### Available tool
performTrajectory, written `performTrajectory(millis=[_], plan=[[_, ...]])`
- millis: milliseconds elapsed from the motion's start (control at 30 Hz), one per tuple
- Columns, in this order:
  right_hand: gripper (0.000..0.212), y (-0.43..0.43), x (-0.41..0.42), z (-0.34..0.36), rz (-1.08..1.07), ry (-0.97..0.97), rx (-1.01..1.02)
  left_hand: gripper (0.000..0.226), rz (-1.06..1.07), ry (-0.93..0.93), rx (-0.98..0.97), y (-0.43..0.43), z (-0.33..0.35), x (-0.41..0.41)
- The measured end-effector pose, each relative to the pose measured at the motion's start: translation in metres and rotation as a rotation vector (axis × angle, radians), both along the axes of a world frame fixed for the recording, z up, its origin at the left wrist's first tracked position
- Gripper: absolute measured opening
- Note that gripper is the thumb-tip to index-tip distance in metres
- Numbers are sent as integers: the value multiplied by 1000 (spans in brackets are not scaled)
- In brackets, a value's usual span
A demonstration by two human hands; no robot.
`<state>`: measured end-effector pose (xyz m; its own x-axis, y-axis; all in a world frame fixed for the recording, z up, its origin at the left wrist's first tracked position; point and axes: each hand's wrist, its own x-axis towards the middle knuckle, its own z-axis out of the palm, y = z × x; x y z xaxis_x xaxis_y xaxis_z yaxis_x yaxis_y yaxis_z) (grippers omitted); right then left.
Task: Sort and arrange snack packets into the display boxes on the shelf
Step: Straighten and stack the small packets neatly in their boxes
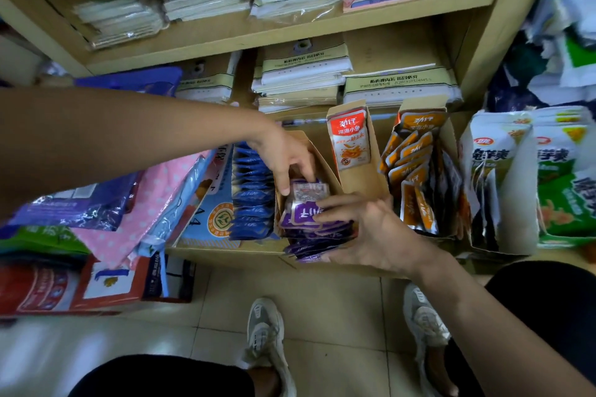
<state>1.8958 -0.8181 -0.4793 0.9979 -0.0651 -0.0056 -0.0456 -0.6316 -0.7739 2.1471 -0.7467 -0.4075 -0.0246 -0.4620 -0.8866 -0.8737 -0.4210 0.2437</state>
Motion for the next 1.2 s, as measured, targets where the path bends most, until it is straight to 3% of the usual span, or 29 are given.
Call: performTrajectory(millis=[100,233,500,667,1000,1133,1200], plan=[[66,3,-2,2,2,-26,-12,53,-34,61,-79,4,7,-7],[83,9,-2,2,35,-61,-118,55,93,26,-261,14,13,3],[78,13,5,4,55,-59,-172,31,273,-17,-677,35,35,-8],[82,12,4,6,59,-53,-132,28,414,-90,-874,55,37,-15],[78,10,4,-2,21,-102,-124,32,613,-10,-1089,100,21,-49],[81,13,2,-2,-13,-97,-106,32,551,29,-1037,117,-11,-73],[81,15,2,-4,-56,-91,-85,42,551,90,-981,125,-24,-80]])
